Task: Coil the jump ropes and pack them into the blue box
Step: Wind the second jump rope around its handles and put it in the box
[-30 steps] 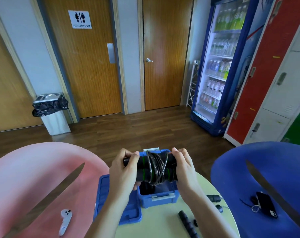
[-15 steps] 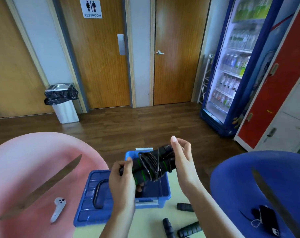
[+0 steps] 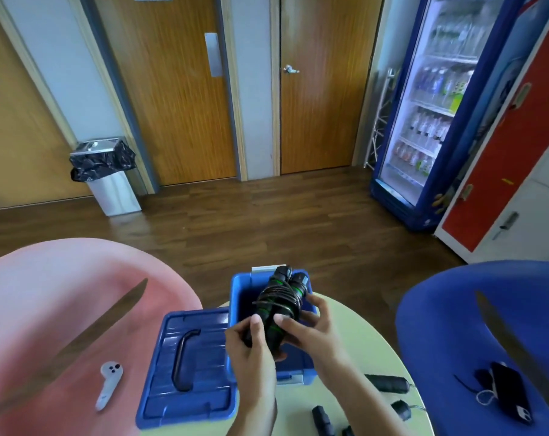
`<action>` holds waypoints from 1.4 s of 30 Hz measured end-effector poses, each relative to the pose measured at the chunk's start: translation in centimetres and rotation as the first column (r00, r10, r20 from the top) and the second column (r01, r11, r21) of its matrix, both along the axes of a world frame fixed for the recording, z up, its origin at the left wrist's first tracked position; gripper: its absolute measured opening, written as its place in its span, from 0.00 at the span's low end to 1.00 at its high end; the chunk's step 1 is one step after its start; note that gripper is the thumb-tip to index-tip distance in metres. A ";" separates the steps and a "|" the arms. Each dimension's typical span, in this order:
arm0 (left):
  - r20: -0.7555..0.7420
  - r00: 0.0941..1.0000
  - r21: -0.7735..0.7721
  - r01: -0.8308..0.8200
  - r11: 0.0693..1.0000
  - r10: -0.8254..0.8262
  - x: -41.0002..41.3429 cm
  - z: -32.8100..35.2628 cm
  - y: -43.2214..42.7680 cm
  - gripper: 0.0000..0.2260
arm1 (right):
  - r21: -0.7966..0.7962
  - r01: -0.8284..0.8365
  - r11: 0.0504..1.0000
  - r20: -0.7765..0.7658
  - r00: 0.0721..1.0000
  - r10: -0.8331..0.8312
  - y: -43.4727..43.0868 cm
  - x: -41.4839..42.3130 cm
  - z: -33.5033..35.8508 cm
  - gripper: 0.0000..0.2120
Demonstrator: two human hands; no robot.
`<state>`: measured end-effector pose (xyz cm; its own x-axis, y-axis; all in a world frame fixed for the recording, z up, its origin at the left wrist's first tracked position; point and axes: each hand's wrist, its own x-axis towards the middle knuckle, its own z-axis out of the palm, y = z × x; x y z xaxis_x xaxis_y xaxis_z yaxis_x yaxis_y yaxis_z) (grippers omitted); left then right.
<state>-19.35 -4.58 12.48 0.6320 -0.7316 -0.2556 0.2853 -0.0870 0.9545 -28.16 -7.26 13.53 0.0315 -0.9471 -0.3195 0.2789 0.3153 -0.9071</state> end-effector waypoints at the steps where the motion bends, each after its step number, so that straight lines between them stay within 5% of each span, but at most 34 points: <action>1: 0.034 0.999 0.012 0.031 0.999 -0.031 0.4 -0.4 -0.4 0.04 | 0.019 0.006 1.000 0.022 1.000 -0.007 -0.6 0.1 -0.5 0.29; 6: 0.381 0.887 0.167 0.209 0.964 -0.259 4.3 -2.8 -2.2 0.02 | 0.119 0.052 0.992 -0.023 0.999 -0.049 -4.6 0.2 -3.1 0.20; 9: 0.612 0.739 0.244 0.164 0.956 -0.283 7.6 -4.9 -3.7 0.08 | 0.138 0.005 0.990 -0.273 0.962 0.033 -6.8 -0.4 -5.4 0.22; 12: 0.675 0.633 0.356 0.172 0.919 -0.379 9.5 -6.4 -4.9 0.12 | 0.117 -0.088 0.989 -0.594 0.792 0.141 -7.9 -0.1 -7.1 0.24; 17: 0.656 0.577 0.406 0.273 0.872 -0.486 10.4 -7.8 -5.2 0.18 | 0.279 -0.212 0.937 -0.768 0.536 0.350 -8.4 1.8 -9.9 0.27; 21: 0.591 0.590 0.442 0.335 0.832 -0.550 10.7 -8.9 -5.1 0.19 | 0.377 -0.187 0.907 -0.734 0.537 0.416 -9.1 2.5 -12.4 0.30; 30: 0.564 0.587 0.438 0.383 0.813 -0.580 11.1 -9.9 -5.0 0.21 | 0.326 -0.173 0.929 -0.722 0.589 0.363 -10.8 2.2 -16.0 0.35; 37: 0.556 0.602 0.430 0.383 0.818 -0.574 10.9 -10.0 -4.8 0.21 | 0.386 -0.281 0.879 -0.819 0.333 0.466 -11.2 2.2 -15.0 0.37; 42: 0.544 0.592 0.447 0.395 0.803 -0.594 10.8 -9.5 -4.7 0.22 | 0.375 -0.292 0.880 -0.855 0.257 0.450 -10.9 2.4 -13.8 0.35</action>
